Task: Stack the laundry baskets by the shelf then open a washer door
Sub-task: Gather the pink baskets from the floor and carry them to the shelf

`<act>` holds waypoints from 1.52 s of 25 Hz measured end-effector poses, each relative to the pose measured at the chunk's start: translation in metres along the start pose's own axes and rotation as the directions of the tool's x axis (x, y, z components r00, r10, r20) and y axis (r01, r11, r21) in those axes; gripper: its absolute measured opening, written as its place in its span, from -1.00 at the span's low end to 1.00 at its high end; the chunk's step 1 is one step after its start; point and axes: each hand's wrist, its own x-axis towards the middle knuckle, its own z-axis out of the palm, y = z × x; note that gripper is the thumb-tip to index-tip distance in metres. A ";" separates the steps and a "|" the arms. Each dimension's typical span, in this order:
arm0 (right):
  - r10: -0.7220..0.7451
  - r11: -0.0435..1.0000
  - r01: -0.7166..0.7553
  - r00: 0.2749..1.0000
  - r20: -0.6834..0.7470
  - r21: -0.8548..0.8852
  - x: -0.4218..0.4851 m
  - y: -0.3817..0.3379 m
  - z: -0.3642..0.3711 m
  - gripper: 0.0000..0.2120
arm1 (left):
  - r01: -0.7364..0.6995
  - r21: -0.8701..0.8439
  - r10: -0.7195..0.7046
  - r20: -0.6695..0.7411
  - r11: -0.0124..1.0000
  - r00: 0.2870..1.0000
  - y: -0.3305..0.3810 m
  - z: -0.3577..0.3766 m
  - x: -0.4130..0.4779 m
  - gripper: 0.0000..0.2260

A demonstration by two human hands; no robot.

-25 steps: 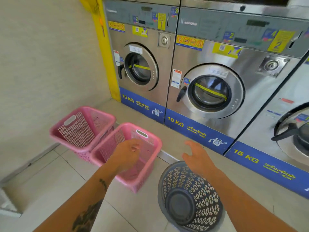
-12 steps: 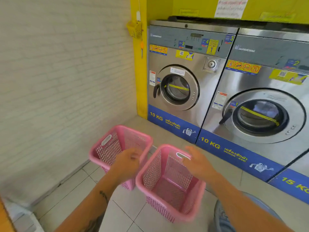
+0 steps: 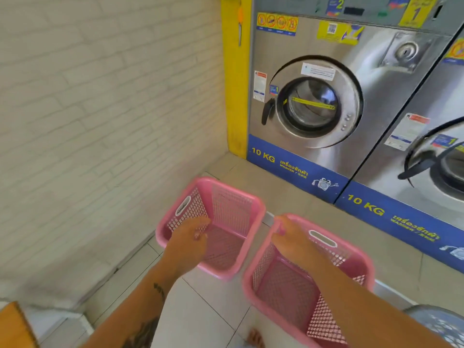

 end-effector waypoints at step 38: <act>-0.043 0.969 -0.036 0.949 -0.313 -0.244 0.171 -0.034 0.148 -0.41 | 0.023 0.384 0.141 -0.392 0.923 0.909 -0.238 -0.130 0.188 -0.60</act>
